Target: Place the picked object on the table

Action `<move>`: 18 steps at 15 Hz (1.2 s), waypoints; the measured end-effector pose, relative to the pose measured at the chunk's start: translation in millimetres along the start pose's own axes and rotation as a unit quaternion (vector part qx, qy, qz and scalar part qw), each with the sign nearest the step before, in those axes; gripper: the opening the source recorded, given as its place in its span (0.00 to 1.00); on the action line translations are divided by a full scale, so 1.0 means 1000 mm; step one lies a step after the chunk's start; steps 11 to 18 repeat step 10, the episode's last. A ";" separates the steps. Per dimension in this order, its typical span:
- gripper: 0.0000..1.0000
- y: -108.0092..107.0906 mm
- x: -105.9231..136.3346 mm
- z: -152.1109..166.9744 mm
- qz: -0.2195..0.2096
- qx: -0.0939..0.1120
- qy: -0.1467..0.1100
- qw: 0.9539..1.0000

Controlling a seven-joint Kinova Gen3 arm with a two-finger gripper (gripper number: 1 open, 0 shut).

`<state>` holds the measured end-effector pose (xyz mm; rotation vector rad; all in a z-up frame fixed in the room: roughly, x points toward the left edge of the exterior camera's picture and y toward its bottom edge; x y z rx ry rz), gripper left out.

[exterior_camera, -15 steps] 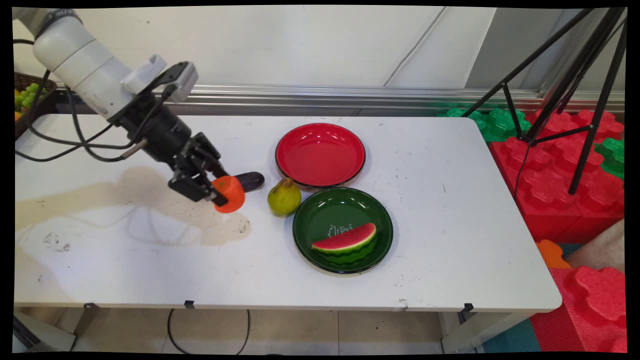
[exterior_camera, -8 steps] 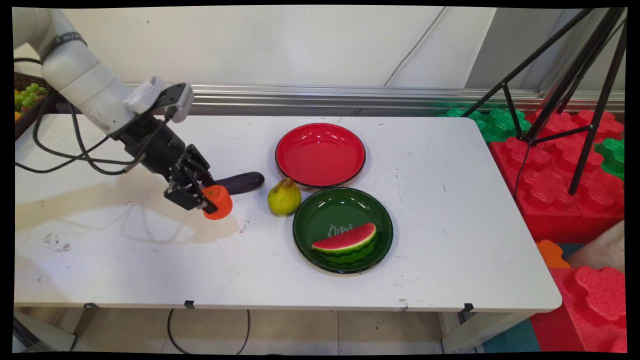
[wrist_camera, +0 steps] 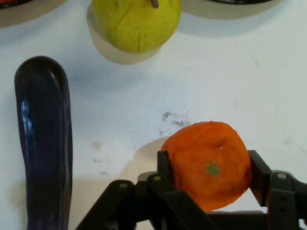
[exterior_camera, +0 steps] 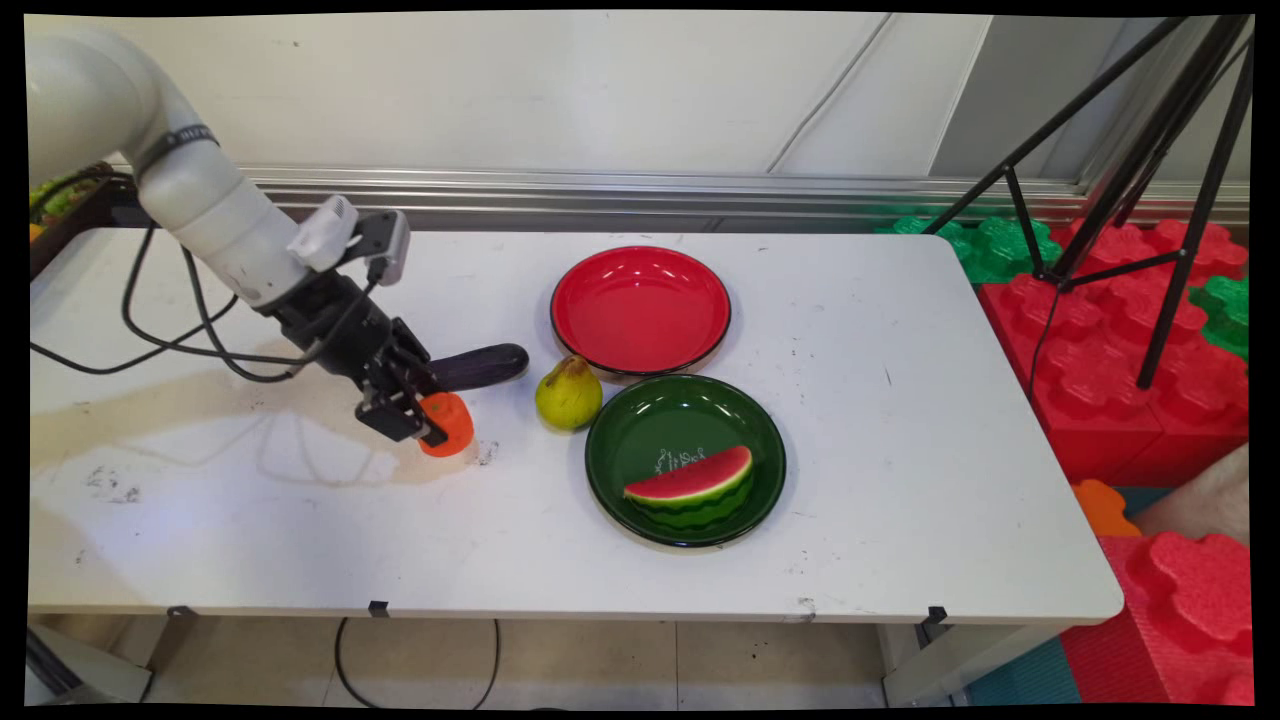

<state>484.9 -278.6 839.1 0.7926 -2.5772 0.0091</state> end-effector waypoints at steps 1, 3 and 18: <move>0.00 -0.001 -0.001 0.003 -0.001 0.000 0.000 1.000; 0.00 -0.003 -0.002 0.010 -0.003 0.002 0.001 1.000; 1.00 -0.007 -0.006 0.028 -0.012 0.004 0.007 1.000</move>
